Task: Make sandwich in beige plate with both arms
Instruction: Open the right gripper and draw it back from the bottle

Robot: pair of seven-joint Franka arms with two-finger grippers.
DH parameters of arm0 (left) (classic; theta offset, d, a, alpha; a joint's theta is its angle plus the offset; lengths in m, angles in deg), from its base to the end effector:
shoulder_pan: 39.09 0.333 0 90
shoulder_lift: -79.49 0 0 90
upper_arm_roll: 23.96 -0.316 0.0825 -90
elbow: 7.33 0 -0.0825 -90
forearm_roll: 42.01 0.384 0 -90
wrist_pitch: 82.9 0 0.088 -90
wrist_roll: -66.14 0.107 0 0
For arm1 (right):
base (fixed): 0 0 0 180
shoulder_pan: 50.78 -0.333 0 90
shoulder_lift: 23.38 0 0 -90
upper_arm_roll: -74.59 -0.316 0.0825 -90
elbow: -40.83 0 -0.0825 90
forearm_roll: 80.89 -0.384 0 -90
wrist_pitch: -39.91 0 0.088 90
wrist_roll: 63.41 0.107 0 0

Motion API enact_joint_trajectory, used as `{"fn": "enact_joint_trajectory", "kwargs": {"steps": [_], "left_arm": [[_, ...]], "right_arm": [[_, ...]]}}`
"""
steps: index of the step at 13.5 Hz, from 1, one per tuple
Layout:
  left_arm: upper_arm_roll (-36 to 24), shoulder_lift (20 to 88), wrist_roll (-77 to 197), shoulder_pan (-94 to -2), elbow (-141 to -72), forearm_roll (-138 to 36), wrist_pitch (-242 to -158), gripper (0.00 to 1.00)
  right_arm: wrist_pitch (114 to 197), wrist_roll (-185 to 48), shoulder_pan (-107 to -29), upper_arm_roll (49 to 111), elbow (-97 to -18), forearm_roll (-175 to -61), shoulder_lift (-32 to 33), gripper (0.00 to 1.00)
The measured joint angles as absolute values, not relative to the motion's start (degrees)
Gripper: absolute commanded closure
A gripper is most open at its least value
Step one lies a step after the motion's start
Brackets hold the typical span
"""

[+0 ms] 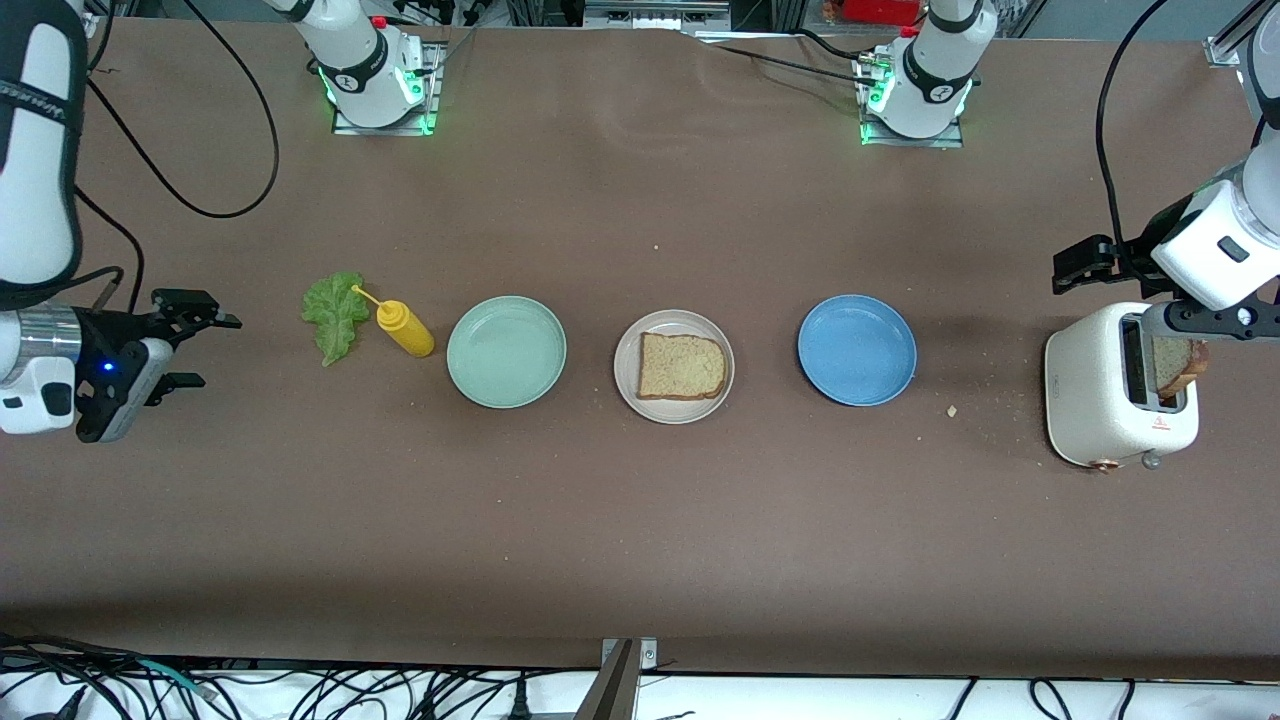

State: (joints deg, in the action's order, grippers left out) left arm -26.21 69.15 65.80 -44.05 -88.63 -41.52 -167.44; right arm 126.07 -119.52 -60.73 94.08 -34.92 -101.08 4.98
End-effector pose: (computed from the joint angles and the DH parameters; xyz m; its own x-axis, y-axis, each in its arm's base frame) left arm 0.5974 -0.0294 0.5836 0.9916 -0.0399 -0.1234 -0.0423 -0.9990 -0.0163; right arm 0.6668 -0.0282 0.4446 0.6957 0.7184 -0.0043 0.6757 -0.6563 -0.3358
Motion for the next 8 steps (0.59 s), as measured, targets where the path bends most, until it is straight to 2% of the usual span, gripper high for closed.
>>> {"fn": "enact_joint_trajectory", "kwargs": {"steps": [5, 8], "left_arm": [[-26.2, 69.0, 65.7, -44.1, -88.6, -41.5, -167.4, 0.0], [-26.2, 68.7, 65.7, -44.1, -88.6, -41.5, -167.4, 0.0]], "right_arm": [[127.3, -101.7, -61.5, 94.1, -34.3, -95.7, 4.7, 0.0], [123.6, -93.3, -62.0, 94.1, -33.3, -90.8, 1.9, 0.0]]}}
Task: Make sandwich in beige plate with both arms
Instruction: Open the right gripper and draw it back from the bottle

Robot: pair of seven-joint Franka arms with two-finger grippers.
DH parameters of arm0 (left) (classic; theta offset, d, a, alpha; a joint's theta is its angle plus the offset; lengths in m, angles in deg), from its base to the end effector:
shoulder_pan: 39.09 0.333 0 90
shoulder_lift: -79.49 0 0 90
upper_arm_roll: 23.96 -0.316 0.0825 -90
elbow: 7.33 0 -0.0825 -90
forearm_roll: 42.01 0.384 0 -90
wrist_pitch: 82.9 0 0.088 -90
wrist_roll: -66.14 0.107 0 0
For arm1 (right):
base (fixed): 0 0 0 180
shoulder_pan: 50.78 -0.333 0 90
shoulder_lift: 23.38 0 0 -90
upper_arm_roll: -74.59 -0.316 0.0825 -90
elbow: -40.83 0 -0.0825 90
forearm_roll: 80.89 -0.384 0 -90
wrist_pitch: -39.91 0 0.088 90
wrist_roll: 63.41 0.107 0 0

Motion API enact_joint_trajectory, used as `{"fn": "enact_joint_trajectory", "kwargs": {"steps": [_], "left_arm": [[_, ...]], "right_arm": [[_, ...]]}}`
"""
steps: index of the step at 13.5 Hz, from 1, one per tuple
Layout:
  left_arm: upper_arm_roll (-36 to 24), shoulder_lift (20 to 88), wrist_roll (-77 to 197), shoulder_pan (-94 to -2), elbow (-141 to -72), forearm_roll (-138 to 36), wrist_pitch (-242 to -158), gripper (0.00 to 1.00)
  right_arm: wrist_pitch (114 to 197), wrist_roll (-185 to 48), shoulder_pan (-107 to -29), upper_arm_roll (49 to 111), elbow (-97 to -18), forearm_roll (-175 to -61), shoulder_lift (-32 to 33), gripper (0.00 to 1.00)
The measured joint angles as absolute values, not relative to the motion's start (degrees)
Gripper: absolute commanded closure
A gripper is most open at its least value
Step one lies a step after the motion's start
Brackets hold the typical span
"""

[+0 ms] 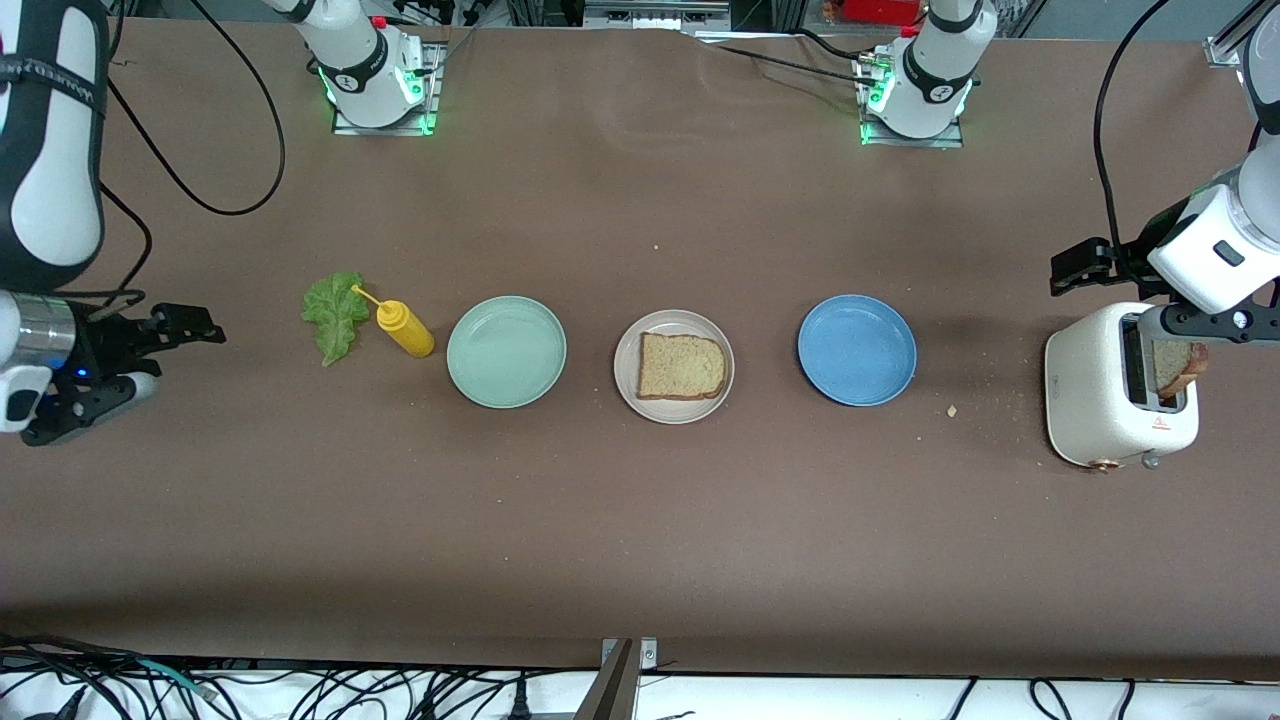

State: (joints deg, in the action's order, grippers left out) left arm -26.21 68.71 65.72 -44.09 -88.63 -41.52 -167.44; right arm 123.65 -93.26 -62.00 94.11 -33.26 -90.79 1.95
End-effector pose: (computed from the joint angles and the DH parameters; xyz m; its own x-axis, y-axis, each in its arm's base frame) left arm 0.5993 -0.0300 0.5790 0.9906 -0.0392 -0.1309 -0.0417 -0.9990 -0.0168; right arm 0.6553 -0.0325 0.4870 0.9019 0.3825 -0.2006 0.3583 -0.9220 -0.1470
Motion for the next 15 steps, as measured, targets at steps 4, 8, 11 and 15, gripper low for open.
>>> {"fn": "enact_joint_trajectory", "kwargs": {"steps": [4, 8, 11, 15], "left_arm": [[-26.2, 68.6, 65.7, -44.1, -88.6, -41.5, -167.4, 0.0], [-26.2, 68.5, 65.7, -44.1, -88.6, -41.5, -167.5, 0.0], [-26.2, 68.5, 65.7, -44.1, -88.6, -41.5, -167.5, 0.0], [-26.2, 68.5, 65.7, -44.2, -88.6, -41.5, -167.5, 0.0]], "right_arm": [[118.8, -76.3, -67.0, 93.7, -33.6, -80.9, -4.3, 0.0], [129.5, -66.7, -66.3, 88.9, -49.1, -79.2, -14.4, 0.0], [134.7, -66.7, -57.1, 82.3, -60.5, -78.8, -22.7, 0.0], [139.2, -69.9, -52.2, 79.1, -61.9, -76.5, -24.5, 0.0]]}}
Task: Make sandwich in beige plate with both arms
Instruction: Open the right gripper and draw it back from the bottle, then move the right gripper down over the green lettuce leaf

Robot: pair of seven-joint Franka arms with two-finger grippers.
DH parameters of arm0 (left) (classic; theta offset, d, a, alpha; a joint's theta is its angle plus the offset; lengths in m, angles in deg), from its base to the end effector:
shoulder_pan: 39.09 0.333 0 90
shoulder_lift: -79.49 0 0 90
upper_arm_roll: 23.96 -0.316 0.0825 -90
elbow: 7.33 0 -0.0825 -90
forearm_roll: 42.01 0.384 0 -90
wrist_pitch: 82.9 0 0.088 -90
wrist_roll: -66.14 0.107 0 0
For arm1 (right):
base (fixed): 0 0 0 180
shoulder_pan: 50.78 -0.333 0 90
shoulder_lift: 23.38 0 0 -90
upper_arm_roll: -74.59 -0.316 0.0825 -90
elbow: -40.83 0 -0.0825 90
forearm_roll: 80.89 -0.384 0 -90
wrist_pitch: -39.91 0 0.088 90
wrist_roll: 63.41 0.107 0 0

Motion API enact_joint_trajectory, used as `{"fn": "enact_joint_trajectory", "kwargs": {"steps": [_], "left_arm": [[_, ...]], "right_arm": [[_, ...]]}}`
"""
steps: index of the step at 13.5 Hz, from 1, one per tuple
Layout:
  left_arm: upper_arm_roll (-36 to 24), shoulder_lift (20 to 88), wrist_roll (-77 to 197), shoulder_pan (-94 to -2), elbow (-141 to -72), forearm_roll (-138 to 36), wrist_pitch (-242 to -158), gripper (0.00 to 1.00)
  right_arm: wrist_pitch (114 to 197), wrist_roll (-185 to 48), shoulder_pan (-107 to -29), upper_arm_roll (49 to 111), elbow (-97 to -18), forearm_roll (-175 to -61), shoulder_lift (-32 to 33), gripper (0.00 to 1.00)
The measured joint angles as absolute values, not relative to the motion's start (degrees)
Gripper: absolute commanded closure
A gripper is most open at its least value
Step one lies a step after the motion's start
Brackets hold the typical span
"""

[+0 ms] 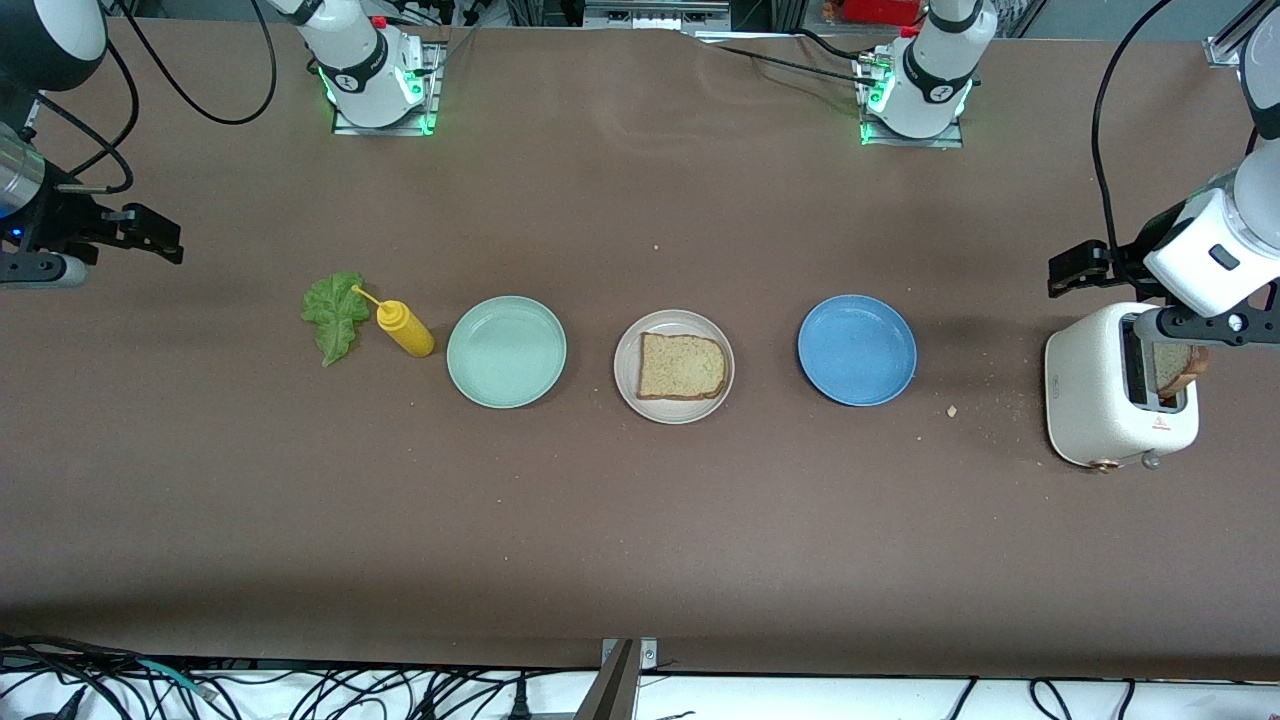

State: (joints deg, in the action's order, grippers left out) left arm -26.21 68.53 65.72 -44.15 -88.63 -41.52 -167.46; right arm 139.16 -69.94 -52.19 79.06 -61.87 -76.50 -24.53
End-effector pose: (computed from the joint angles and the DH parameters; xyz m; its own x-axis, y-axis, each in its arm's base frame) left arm 0.6001 -0.0307 0.5771 0.9902 -0.0402 -0.1337 -0.0428 -0.9989 -0.0170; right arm 0.5514 -0.0368 0.5443 0.9962 0.0726 -0.0487 0.0759 -0.9948 0.0683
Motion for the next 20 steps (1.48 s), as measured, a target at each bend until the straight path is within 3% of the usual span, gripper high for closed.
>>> {"fn": "enact_joint_trajectory", "kwargs": {"steps": [8, 16, 18, 20], "left_arm": [[-26.2, 68.5, 65.7, -44.2, -88.6, -41.5, -167.5, 0.0], [-26.2, 68.4, 65.7, -44.2, -88.6, -41.5, -167.5, 0.0], [-26.2, 68.3, 65.7, -44.2, -88.6, -41.5, -167.5, 0.0], [-26.2, 67.9, 65.7, -44.2, -88.6, -41.5, -167.5, 0.0]], "right_arm": [[137.4, -61.8, -51.6, 76.0, -61.8, -76.9, -26.2, 0.0], [136.9, -63.8, -51.0, 77.5, -61.9, -76.9, -25.9, 0.0], [137.4, -63.9, -51.0, 77.6, -63.6, -76.9, -25.1, 0.0], [142.8, -63.9, -51.0, 78.4, -69.1, -76.9, -24.2, 0.0]]}}
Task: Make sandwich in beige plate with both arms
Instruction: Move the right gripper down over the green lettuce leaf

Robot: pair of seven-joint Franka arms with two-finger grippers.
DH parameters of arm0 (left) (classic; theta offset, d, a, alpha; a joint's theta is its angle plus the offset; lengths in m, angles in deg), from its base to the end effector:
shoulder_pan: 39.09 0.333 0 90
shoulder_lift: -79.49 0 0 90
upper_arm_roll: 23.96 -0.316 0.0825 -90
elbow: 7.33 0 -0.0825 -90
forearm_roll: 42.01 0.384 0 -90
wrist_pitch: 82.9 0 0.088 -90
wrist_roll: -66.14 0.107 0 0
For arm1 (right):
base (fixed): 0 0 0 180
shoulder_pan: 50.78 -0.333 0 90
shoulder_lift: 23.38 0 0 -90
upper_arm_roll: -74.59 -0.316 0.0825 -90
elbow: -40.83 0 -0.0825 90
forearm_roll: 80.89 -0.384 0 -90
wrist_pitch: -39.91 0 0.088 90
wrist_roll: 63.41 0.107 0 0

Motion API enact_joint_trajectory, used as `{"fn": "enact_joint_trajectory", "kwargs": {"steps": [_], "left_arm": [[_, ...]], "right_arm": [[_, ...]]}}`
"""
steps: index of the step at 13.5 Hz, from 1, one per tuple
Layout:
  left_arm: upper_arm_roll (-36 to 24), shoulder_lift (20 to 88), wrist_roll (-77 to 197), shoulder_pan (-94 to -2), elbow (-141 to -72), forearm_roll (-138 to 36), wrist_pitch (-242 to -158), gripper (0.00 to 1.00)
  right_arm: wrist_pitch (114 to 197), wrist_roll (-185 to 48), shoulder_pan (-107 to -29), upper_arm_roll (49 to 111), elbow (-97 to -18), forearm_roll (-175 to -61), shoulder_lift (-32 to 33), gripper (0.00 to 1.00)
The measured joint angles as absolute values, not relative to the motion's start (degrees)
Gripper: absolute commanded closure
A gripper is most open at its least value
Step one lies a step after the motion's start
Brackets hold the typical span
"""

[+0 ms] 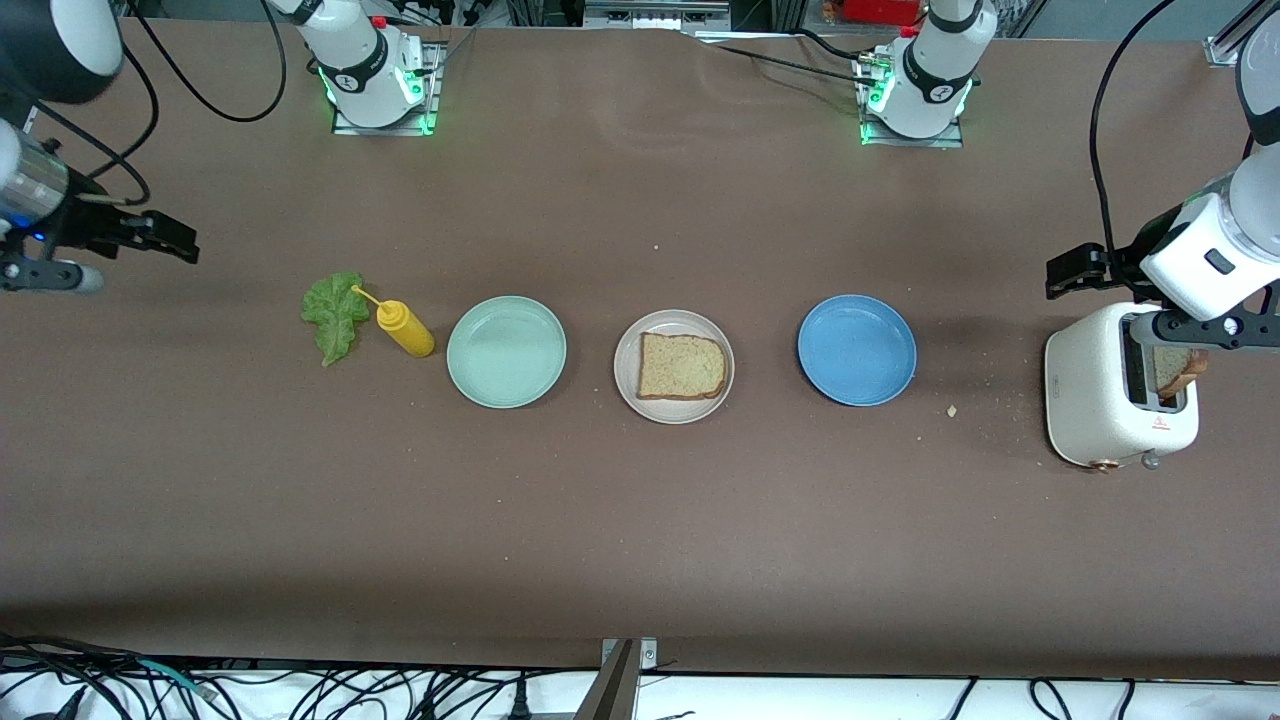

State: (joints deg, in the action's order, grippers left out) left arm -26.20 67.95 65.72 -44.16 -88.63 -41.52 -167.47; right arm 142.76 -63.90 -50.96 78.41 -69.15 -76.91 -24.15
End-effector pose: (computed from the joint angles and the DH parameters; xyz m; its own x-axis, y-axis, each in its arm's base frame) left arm 0.6025 -0.0311 0.5710 0.9888 -0.0404 -0.1436 -0.0433 -0.9989 -0.0174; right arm 0.5422 -0.0405 0.4857 0.9930 -0.0390 -0.1118 -0.0320 -0.9975 0.0637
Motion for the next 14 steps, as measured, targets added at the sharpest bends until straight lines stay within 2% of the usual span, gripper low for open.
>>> {"fn": "enact_joint_trajectory", "kwargs": {"steps": [3, 5, 9, 14], "left_arm": [[-26.2, 67.7, 65.7, -44.2, -88.6, -41.5, -167.5, 0.0], [-26.2, 67.7, 65.7, -44.2, -88.6, -41.5, -167.5, 0.0], [-26.2, 67.7, 65.7, -44.2, -88.6, -41.5, -167.5, 0.0], [-26.2, 67.7, 65.7, -44.2, -88.6, -41.5, -167.5, 0.0]], "right_arm": [[149.6, -64.0, -50.7, 80.2, -78.8, -78.3, -22.3, 0.0], [151.8, -64.1, -50.6, 81.1, -81.4, -81.8, -19.0, 0.0], [160.2, -67.2, -50.2, 82.4, -81.5, -86.9, -9.8, 0.0], [166.0, -69.9, -50.3, 82.2, -81.3, -90.7, -3.9, 0.0]]}}
